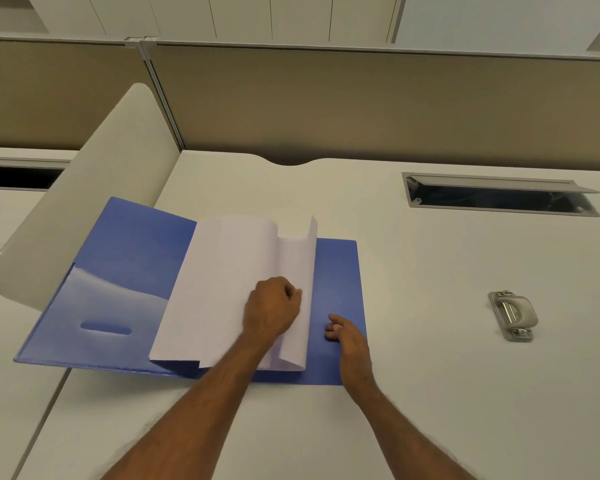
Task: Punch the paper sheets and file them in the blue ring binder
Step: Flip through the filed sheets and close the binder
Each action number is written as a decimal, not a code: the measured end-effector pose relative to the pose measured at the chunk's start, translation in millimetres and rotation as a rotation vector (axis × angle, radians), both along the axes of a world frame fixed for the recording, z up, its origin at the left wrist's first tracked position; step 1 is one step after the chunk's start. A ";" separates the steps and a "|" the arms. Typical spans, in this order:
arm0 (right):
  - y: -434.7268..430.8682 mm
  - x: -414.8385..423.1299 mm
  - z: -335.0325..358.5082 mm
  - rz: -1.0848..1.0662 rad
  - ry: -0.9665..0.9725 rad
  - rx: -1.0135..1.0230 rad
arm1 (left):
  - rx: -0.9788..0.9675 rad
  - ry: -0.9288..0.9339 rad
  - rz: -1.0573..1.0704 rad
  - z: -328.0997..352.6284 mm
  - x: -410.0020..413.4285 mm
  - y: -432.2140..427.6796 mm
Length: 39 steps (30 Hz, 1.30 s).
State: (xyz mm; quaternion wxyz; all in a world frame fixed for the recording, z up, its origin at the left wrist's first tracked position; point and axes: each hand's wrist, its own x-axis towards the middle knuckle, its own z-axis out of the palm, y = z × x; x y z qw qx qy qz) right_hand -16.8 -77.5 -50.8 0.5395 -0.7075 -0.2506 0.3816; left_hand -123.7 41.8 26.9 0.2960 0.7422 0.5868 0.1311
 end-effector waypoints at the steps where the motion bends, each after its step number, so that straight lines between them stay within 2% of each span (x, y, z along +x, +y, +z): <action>1: 0.6 2.2 0.2 -0.018 0.046 0.005 | 0.026 0.012 0.016 2.1 -9.9 4.9; 12: 4.1 2.5 -2.6 0.044 -0.079 -0.094 | 0.169 0.225 0.308 7.7 -133.1 57.3; 15: 2.7 1.9 -4.6 0.045 -0.119 -0.082 | 0.152 0.368 0.303 4.0 -147.0 63.7; 19: 2.2 -0.4 -11.7 0.048 -0.215 -0.109 | 0.175 0.438 0.280 -3.3 -154.2 65.9; 27: 2.5 -9.4 -12.6 0.086 -0.454 -0.145 | 0.172 0.401 0.262 -18.6 -161.3 68.1; 33: 3.3 -8.0 -11.9 0.092 -0.462 -0.148 | 0.362 0.395 0.137 -24.3 -158.8 63.8; 39: 4.7 -4.1 -11.4 0.103 -0.436 -0.149 | 0.151 0.335 -0.007 -35.3 -126.1 40.4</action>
